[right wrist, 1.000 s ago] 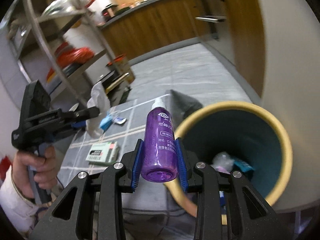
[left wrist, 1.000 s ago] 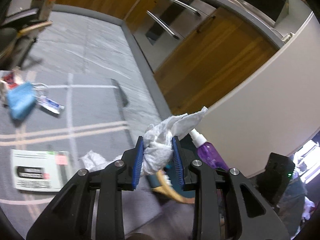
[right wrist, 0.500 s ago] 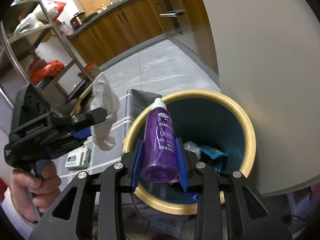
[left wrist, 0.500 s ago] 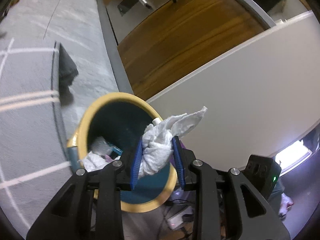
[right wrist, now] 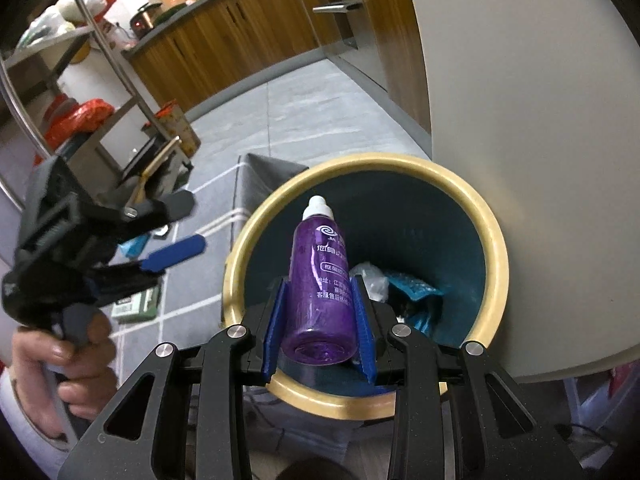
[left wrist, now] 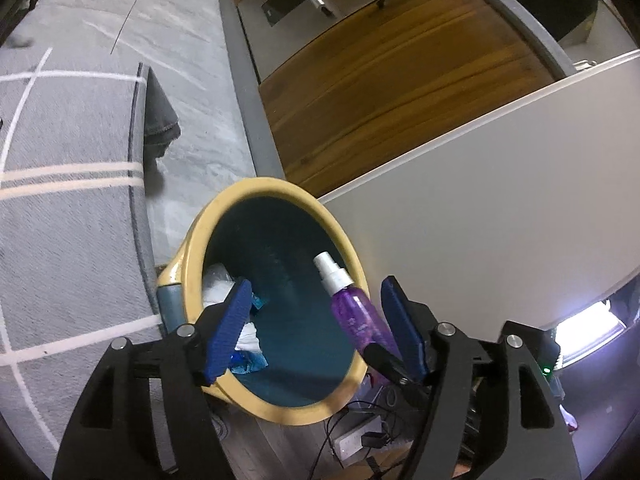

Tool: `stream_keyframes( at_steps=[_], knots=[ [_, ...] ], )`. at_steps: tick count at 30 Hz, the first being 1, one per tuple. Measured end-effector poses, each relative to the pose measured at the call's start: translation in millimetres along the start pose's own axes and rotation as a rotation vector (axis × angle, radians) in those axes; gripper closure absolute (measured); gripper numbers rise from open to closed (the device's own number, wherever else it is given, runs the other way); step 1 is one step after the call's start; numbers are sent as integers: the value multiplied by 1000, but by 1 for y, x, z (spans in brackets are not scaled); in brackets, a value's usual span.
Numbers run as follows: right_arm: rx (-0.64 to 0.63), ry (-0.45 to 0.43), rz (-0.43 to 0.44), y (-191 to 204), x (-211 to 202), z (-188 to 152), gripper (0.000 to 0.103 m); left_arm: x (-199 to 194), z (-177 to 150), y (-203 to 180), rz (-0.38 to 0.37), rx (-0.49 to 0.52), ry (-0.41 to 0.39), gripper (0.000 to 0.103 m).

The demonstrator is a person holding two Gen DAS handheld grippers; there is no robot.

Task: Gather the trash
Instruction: 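Carry the tissue and spray bottle to the bin and release both inside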

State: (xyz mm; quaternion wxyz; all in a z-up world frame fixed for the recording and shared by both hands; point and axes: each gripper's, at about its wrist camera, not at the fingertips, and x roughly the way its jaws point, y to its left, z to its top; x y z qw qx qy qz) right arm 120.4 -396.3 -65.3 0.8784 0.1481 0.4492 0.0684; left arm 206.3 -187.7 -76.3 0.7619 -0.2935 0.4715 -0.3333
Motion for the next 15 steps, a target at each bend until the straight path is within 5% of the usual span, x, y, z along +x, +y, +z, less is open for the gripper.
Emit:
stream_keyframes(
  at_steps=[8, 15],
  knots=[
    [14, 45, -31, -7, 19, -2, 69, -31, 1, -18, 100, 198, -53, 35],
    [18, 67, -35, -5, 29, -1, 68, -72, -2, -20, 236, 355, -118, 17]
  ],
)
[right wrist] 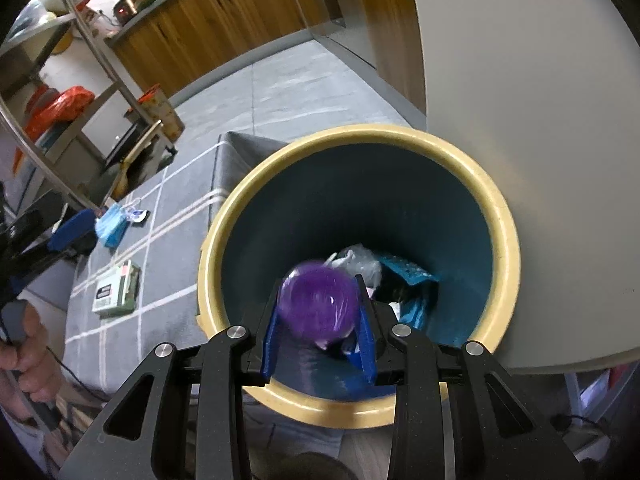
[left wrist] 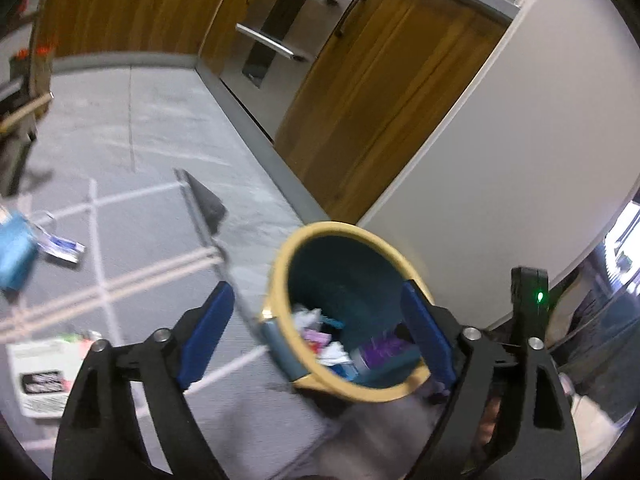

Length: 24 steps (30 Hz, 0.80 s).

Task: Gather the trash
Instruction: 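Carry the tissue and spray bottle to the bin and release both inside, then move both open grippers back over the remaining trash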

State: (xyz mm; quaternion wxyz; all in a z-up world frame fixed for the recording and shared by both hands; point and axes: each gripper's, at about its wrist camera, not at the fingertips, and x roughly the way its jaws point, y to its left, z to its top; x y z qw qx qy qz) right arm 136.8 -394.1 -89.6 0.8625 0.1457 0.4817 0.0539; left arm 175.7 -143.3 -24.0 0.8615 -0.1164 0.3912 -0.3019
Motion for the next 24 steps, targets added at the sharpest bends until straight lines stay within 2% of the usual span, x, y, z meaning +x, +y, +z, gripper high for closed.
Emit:
stream_keyframes(
  at_steps=[7, 13, 19, 24],
  knots=[
    [-9, -26, 22, 12, -3, 3, 52, -30, -2, 27, 107, 69, -3, 14],
    [-54, -61, 49, 32, -9, 6, 40, -55, -5, 60, 197, 61, 4, 14],
    [-86, -65, 92, 54, -9, 7, 36, -73, -14, 98, 277, 24, 13, 13],
    [-114, -52, 122, 73, -2, 7, 33, -71, -29, 125, 332, 40, 60, 13]
  ],
)
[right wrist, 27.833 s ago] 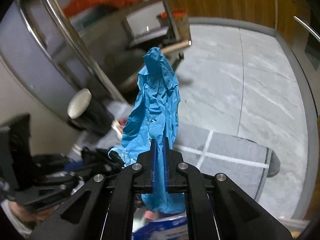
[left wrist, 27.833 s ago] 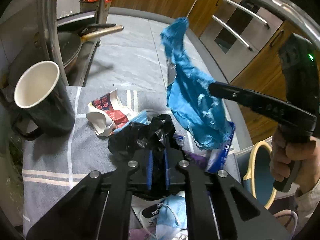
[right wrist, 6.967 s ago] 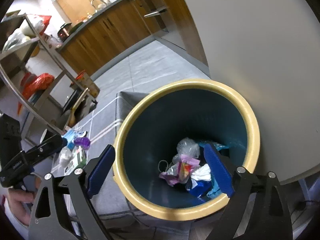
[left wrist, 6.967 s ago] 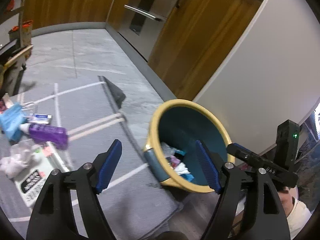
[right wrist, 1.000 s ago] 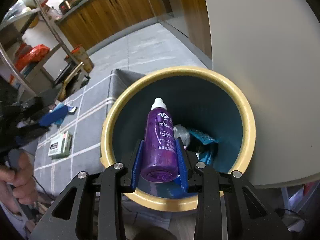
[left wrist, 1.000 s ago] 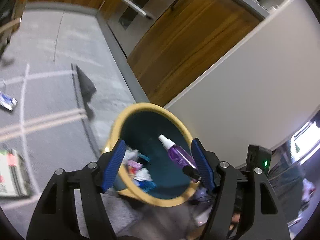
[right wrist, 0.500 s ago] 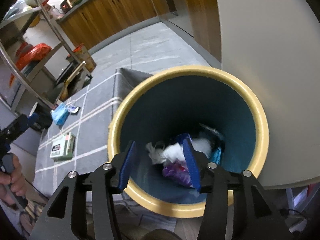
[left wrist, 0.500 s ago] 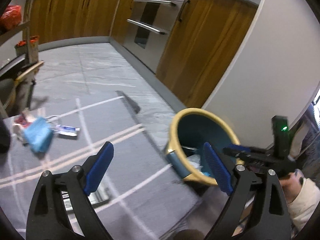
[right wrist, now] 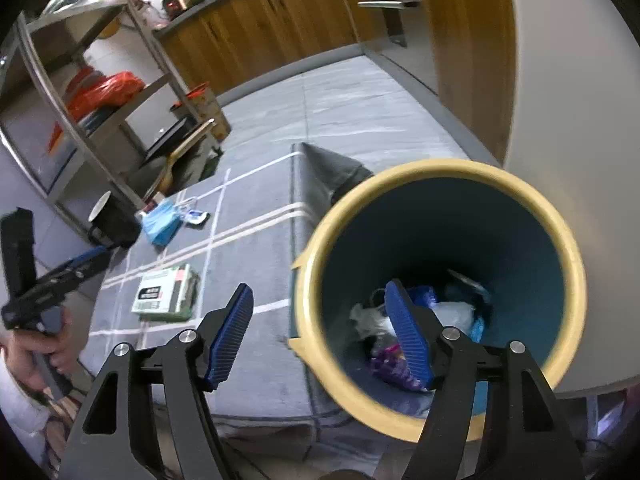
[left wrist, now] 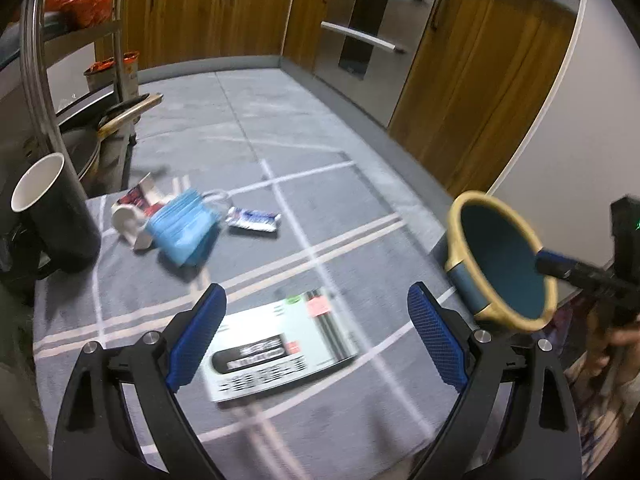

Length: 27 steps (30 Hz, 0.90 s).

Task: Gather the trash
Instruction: 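Move both open grippers back over the remaining trash, then grasp the white COLTALIN medicine box with the left gripper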

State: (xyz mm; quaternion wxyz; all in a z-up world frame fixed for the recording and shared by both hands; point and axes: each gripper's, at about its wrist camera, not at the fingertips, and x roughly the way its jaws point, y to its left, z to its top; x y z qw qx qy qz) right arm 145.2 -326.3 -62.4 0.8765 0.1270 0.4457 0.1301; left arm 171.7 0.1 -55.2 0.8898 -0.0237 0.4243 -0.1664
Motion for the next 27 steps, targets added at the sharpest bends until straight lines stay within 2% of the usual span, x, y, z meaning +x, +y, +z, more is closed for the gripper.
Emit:
stream_keyframes(
  at_steps=[5, 13, 20, 24, 27],
  knots=[
    [-22, 19, 15, 16, 9, -2, 33, 24, -10, 15, 12, 53, 52, 13],
    [-68, 55, 10, 35, 21, -4, 33, 56, 0, 27, -56, 38, 96, 13],
    [-60, 73, -7, 33, 27, -6, 33, 93, -7, 36, -65, 10, 218, 13],
    [-46, 68, 3, 32, 27, -6, 33, 90, -18, 40, -98, 1, 245, 13],
    [-46, 66, 17, 36, 28, -4, 33, 77, -27, 38, -122, 18, 230, 13]
  ],
)
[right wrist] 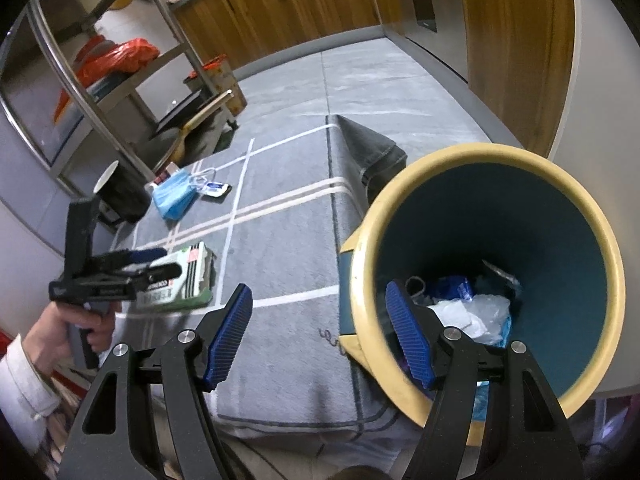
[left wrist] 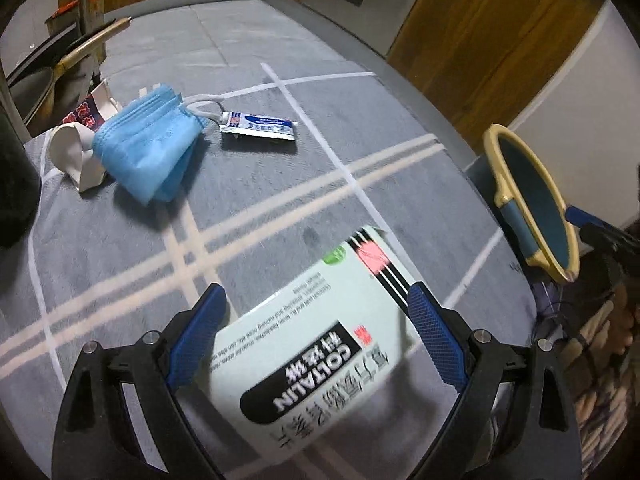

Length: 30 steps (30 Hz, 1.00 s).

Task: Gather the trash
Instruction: 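Grasp the white COLTALIN medicine box with the left gripper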

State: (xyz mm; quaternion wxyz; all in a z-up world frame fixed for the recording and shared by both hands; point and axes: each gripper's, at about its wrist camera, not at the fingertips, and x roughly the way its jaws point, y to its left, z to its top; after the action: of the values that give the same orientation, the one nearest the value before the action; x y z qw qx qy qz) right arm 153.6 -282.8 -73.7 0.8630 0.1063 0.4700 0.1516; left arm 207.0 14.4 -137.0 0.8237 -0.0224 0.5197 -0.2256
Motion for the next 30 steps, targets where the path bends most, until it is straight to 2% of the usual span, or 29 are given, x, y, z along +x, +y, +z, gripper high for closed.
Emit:
stream_keyframes(
  at_steps=[2, 10, 15, 17, 19, 23, 28, 30],
  knots=[
    [-3, -1, 9, 3, 2, 2, 33, -3, -8, -8, -5, 39, 3, 13],
    [-15, 9, 37, 19, 13, 10, 32, -3, -32, -41, 65, 227, -11, 13],
    [-35, 29, 40, 29, 26, 13, 32, 5, -39, -53, 146, 315, 1, 13],
    [-44, 36, 41, 33, 31, 14, 32, 10, -41, -55, 163, 333, 13, 18],
    [-56, 45, 47, 40, 38, 17, 32, 8, -40, -50, 137, 302, 12, 24],
    [-87, 56, 61, 53, 49, 21, 32, 2, -38, -41, 137, 247, 17, 29],
    [-140, 74, 85, 77, 71, 31, 32, -22, -37, -21, 107, 73, 6, 31],
    [-174, 81, 93, 89, 80, 35, 32, -40, -38, -9, 73, -29, -20, 31]
  ],
)
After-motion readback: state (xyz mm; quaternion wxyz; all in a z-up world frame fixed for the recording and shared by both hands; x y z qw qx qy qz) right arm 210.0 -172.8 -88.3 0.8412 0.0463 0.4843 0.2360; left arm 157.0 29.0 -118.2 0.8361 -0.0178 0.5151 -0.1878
